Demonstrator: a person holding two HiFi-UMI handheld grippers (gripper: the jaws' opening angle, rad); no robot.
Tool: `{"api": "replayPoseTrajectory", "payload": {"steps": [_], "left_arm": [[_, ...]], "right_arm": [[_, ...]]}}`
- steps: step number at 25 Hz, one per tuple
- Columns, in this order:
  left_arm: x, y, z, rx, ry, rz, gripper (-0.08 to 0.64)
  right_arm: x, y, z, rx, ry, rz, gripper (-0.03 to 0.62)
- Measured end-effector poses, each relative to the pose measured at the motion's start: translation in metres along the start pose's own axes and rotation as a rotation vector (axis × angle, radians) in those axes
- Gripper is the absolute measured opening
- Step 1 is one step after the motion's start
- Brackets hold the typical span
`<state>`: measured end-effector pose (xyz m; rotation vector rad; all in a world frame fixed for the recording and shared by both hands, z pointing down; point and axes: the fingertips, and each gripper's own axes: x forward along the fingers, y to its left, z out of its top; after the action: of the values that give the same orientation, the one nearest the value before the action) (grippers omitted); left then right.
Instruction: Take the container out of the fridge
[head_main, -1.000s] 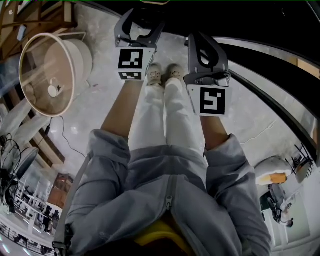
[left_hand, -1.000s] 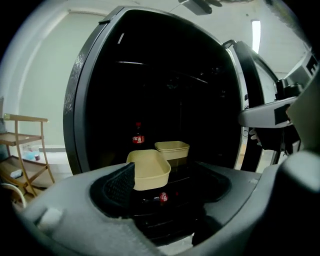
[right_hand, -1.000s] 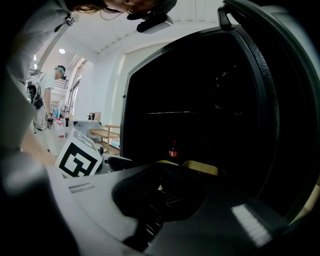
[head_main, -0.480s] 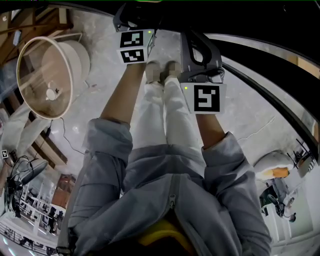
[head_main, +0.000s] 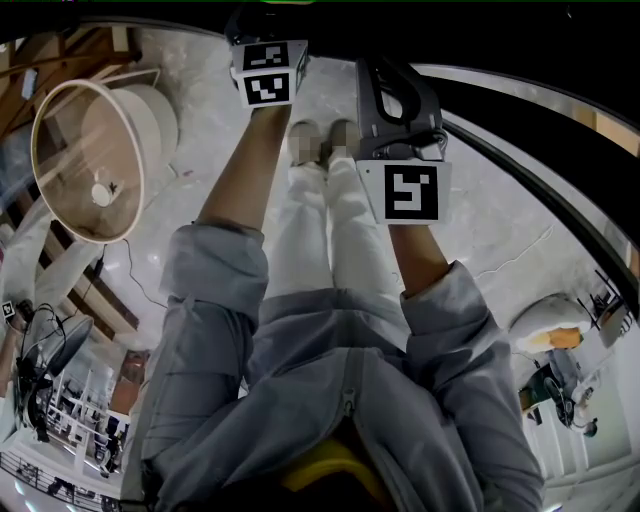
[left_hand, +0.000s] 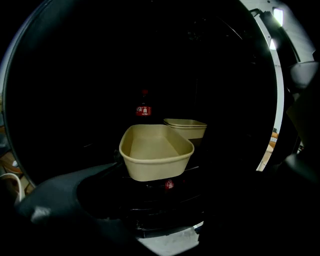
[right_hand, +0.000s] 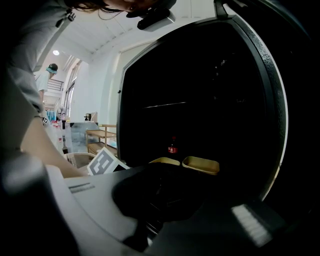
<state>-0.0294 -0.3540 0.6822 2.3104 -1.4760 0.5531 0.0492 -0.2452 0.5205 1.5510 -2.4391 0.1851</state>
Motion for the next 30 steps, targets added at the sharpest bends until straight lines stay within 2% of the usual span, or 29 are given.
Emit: {"api": "replayPoseTrajectory", "payload": {"steps": [4, 10, 18, 30], "left_arm": [[0.008, -0.001, 0.003, -0.036, -0.005, 0.007, 0.486], [0.019, 0.003, 0.009, -0.036, 0.003, 0.018, 0.497], [0.019, 0.002, 0.007, -0.015, 0.005, 0.005, 0.459], [-0.022, -0.015, 0.015, -0.005, -0.064, -0.003, 0.445]], "right_arm": [[-0.003, -0.003, -0.005, 0.003, 0.011, -0.008, 0.0], [-0.003, -0.004, -0.012, 0.01, 0.03, -0.016, 0.0], [-0.005, -0.001, -0.017, 0.007, 0.036, -0.014, 0.0], [-0.014, 0.001, -0.009, 0.001, 0.029, -0.011, 0.0]]}}
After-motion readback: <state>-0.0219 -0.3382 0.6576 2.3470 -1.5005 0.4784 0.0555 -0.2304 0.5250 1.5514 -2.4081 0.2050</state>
